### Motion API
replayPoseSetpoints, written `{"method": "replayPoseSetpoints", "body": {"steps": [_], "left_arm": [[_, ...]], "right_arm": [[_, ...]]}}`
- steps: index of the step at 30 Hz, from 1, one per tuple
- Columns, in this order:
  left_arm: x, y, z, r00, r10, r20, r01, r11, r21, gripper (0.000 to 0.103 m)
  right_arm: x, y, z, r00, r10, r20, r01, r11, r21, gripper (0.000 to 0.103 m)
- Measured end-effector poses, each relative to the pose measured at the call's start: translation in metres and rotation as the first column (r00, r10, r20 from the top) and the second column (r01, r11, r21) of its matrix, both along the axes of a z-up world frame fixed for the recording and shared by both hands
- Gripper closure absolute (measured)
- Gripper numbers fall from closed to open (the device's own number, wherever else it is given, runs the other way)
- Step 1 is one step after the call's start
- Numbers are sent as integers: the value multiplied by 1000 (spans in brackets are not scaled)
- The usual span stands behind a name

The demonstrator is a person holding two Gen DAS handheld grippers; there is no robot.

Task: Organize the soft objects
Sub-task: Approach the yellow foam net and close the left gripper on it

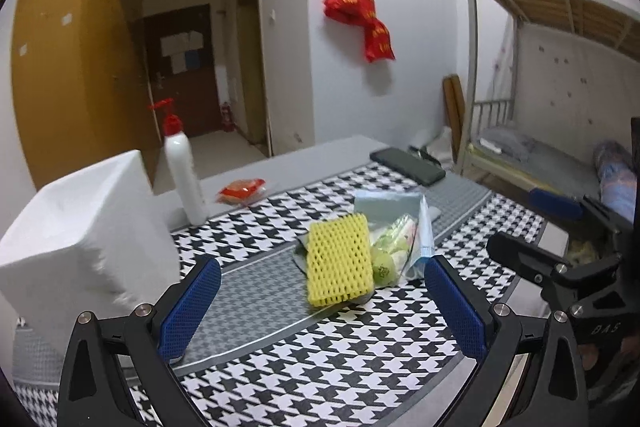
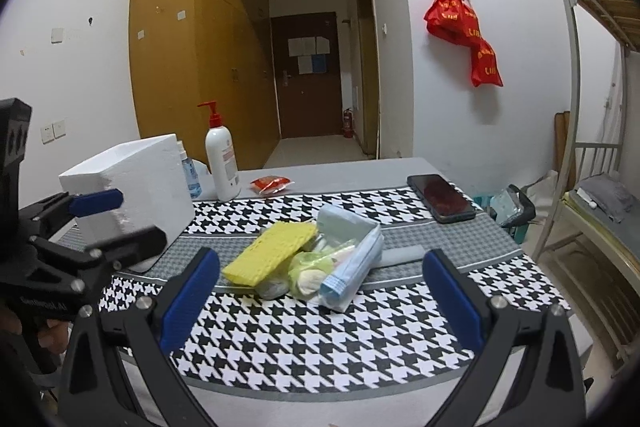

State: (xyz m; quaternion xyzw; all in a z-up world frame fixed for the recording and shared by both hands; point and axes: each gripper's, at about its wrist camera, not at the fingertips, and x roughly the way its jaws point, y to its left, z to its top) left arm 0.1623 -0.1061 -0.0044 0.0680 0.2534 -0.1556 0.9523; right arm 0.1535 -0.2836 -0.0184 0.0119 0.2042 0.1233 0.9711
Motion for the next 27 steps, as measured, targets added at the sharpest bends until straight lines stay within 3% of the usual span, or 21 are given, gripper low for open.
{"method": "replayPoseSetpoints", "body": {"steps": [7, 16, 27], "left_arm": [[31, -10, -10, 998, -40, -56, 42, 999, 30, 1], [64, -24, -30, 982, -83, -169, 87, 996, 14, 1], [93, -29, -60, 956, -91, -279, 92, 996, -9, 12]], "right_arm": [[15, -15, -9, 999, -34, -34, 34, 999, 15, 0], [37, -27, -21, 993, -61, -100, 65, 997, 45, 0], [56, -29, -29, 988, -56, -146, 61, 998, 26, 0]]}}
